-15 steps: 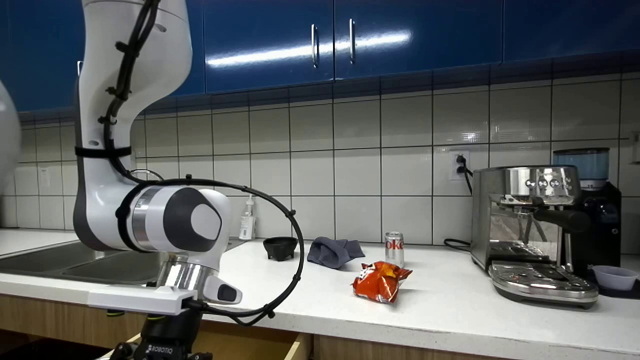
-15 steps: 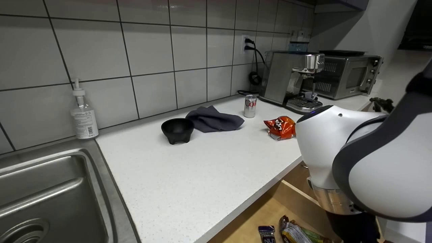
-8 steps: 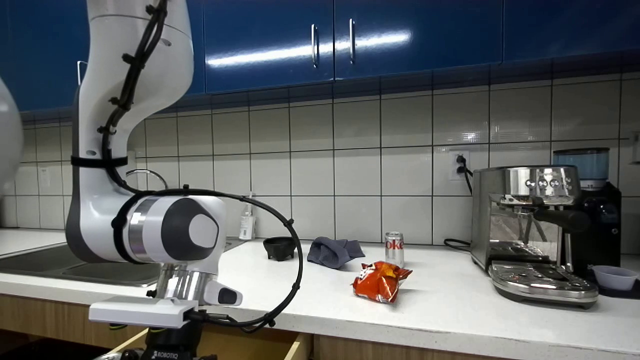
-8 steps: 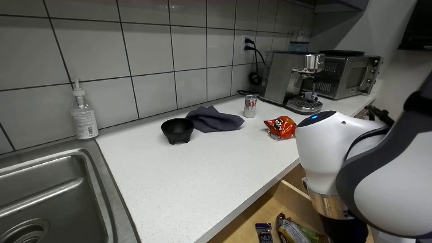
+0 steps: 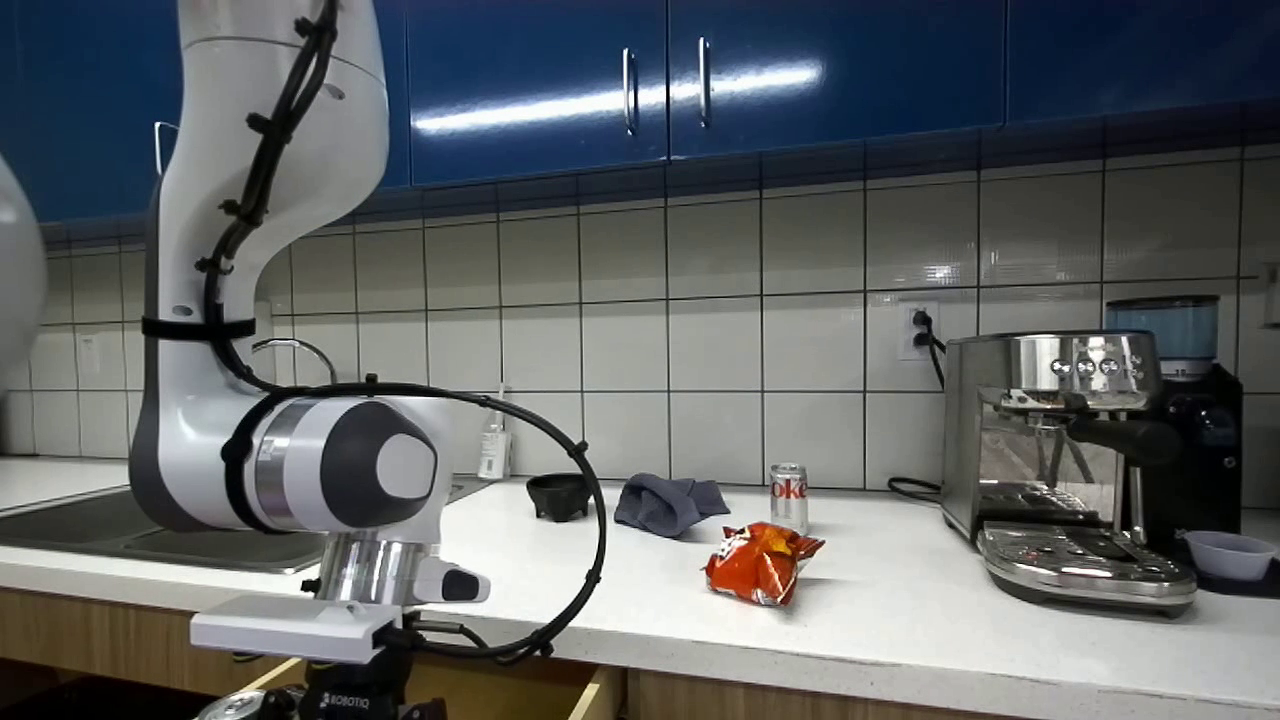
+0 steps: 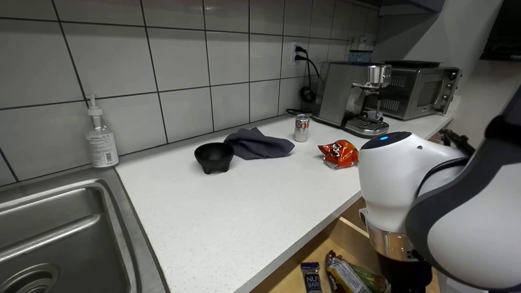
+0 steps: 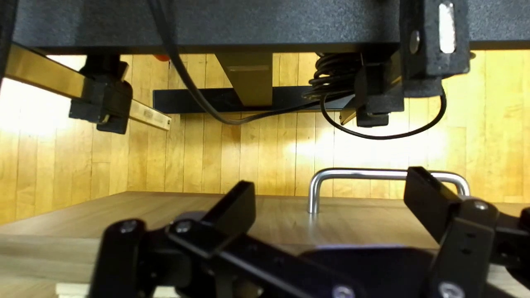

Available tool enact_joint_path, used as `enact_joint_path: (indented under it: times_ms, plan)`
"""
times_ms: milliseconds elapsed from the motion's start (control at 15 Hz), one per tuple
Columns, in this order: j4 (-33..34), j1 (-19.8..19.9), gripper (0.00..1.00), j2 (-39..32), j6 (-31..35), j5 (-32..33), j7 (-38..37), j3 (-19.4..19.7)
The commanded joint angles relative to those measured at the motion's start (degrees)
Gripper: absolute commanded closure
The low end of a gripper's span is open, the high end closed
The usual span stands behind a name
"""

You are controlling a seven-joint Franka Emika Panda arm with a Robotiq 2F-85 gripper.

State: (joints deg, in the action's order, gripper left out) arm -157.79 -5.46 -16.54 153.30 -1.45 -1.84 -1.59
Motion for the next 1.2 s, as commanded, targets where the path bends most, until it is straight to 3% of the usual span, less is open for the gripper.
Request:
enact_joint_path:
  times_ms: [0, 1133]
  plan:
    - [0.4, 0.0, 0.00, -0.6, 4.2, -0.3, -1.4, -1.2]
    - [1.0, 0.0, 0.00, -2.7, 17.8, -2.3, -4.3, -1.9]
